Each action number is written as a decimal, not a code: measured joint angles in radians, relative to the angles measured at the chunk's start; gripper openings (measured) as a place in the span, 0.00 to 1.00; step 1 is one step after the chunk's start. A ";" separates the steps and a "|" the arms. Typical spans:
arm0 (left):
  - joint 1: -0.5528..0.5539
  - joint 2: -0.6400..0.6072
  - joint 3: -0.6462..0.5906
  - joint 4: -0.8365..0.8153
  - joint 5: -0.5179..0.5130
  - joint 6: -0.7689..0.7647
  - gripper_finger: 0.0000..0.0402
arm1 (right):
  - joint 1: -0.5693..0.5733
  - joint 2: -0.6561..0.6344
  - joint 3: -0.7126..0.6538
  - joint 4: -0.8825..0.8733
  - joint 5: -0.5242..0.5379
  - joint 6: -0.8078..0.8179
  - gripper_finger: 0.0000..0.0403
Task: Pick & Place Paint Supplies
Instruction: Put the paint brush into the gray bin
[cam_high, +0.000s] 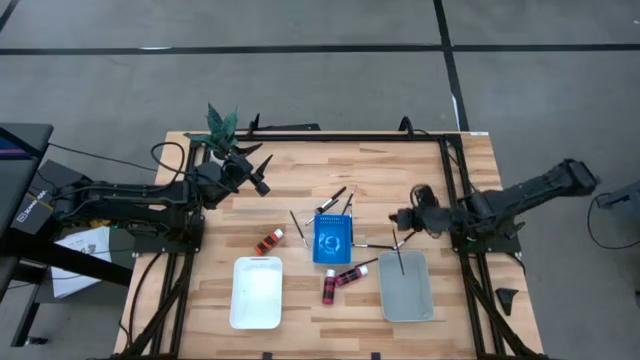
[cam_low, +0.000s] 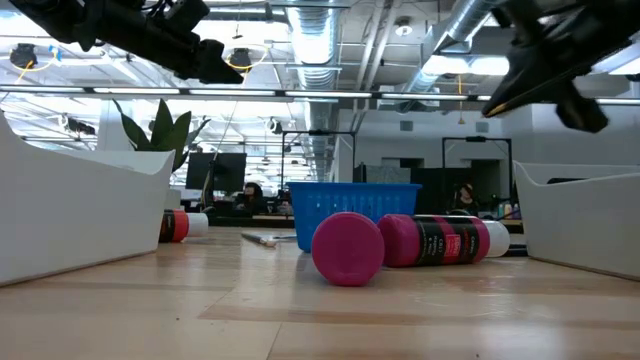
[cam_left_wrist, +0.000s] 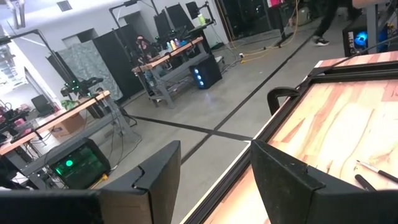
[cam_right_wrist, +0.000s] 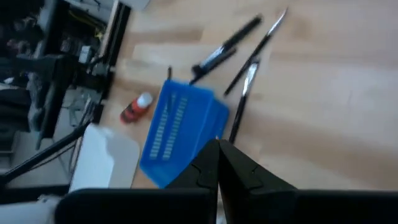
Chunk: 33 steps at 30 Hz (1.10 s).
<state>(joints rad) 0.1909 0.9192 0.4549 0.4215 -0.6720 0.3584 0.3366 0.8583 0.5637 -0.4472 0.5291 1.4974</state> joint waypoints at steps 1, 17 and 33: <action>0.000 0.000 0.000 0.006 0.000 0.000 0.46 | 0.042 0.016 0.000 0.000 0.017 0.038 0.00; 0.000 0.000 0.000 0.350 0.152 0.049 0.46 | 0.372 0.428 0.344 -0.269 0.080 0.331 0.00; 0.000 0.000 0.000 0.524 0.287 0.048 0.46 | 0.422 0.686 0.543 -0.634 -0.061 0.449 0.00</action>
<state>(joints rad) 0.1909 0.9188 0.4549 0.9455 -0.3847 0.4068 0.7583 1.5441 1.1072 -1.0808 0.4683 1.9461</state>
